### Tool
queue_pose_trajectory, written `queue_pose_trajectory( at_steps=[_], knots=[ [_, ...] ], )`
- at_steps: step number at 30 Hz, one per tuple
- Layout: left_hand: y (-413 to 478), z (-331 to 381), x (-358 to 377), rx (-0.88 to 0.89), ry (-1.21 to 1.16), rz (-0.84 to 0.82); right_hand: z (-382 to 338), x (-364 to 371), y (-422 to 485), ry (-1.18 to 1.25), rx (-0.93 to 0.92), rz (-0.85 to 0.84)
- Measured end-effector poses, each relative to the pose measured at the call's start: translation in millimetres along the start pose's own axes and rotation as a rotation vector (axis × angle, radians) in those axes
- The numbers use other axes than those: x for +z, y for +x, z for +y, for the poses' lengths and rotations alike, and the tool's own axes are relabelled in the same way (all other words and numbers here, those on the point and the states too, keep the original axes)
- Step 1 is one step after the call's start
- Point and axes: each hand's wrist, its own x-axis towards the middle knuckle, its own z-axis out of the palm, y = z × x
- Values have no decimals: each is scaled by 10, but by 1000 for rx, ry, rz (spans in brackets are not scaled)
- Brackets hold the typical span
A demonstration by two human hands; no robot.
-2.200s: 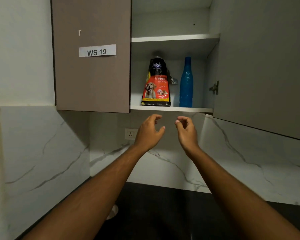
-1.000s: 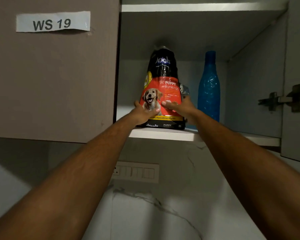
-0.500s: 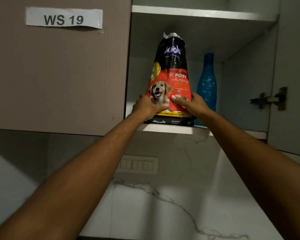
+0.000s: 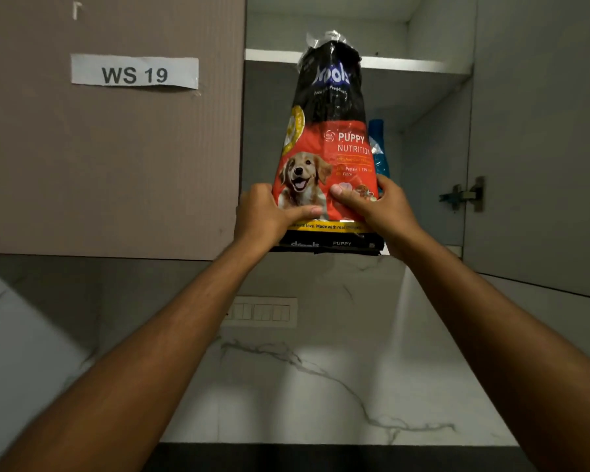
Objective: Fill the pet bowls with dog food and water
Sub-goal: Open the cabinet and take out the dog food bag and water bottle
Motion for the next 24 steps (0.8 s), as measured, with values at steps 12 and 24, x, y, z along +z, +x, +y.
queue_pose_trajectory(
  at_steps=[12,24],
  knots=[
    [-1417,35,-85,-142,-24,4,185,-220,-1275,-18,-6,-100],
    [-2894,-833,206,-405,-114,-136,1368,15,-2685,5,172,-114]
  ],
)
